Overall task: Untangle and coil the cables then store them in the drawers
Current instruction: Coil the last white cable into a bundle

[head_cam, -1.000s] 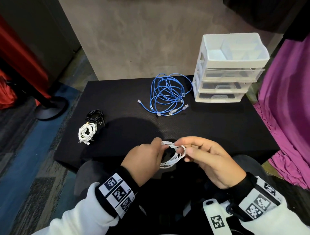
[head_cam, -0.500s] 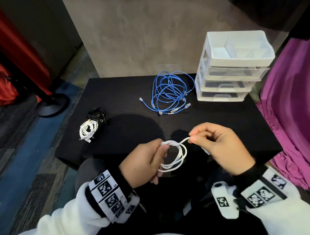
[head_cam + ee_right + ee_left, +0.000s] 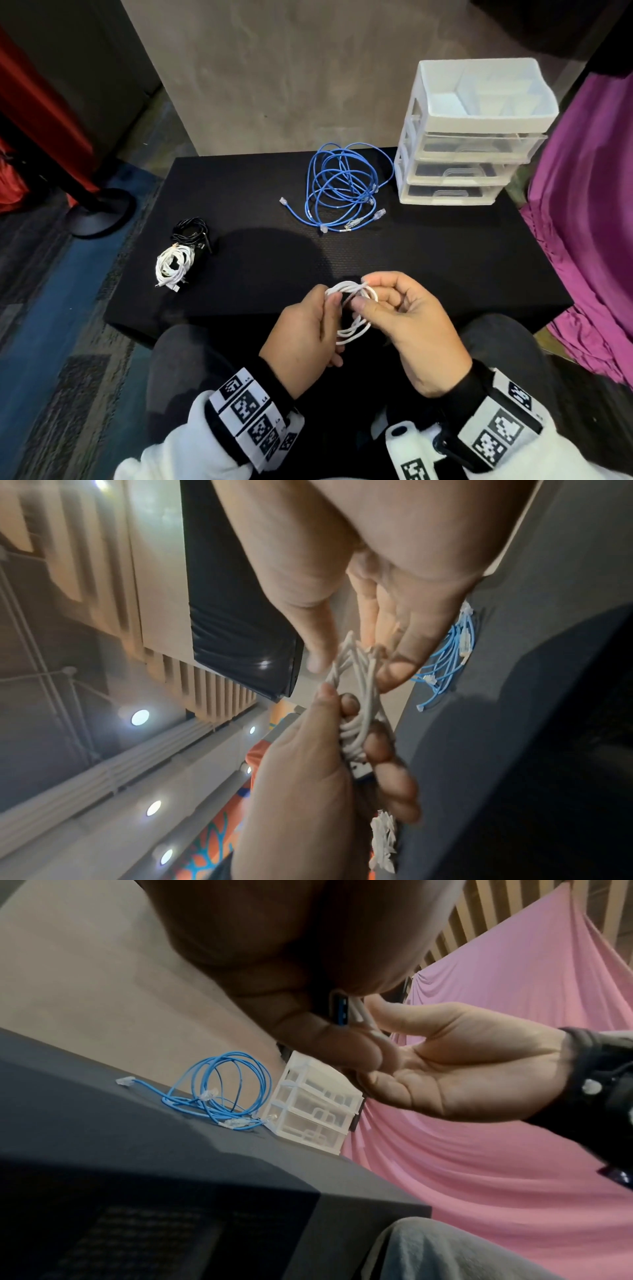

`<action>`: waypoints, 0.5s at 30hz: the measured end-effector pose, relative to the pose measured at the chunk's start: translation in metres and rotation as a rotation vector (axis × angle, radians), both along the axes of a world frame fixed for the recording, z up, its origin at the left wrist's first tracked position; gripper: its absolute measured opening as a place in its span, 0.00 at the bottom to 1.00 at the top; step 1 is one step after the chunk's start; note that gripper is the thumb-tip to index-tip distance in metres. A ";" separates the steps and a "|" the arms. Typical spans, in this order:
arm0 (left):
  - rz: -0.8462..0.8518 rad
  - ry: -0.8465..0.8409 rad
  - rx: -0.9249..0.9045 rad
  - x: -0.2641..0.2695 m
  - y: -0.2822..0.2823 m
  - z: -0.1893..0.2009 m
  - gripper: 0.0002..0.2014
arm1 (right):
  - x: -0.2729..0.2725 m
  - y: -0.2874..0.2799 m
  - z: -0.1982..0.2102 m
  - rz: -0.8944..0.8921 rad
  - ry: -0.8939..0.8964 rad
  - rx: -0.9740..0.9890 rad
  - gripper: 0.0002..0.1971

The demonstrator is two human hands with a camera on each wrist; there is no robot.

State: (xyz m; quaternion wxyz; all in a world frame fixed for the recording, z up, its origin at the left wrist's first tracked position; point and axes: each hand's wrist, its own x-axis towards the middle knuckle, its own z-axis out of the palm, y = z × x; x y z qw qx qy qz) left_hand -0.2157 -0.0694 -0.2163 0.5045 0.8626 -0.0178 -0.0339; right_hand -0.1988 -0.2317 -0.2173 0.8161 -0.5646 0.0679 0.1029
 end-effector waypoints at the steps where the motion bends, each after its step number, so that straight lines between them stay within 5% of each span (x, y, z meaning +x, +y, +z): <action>1: -0.003 -0.005 0.005 0.000 -0.001 0.000 0.15 | 0.002 0.000 0.000 -0.020 0.013 0.017 0.11; 9: 0.012 -0.199 0.241 0.011 0.007 -0.015 0.21 | 0.009 -0.005 0.013 0.046 0.090 0.187 0.08; 15: 0.003 -0.174 0.006 0.011 0.003 -0.008 0.13 | 0.004 -0.005 0.012 0.177 -0.033 0.096 0.07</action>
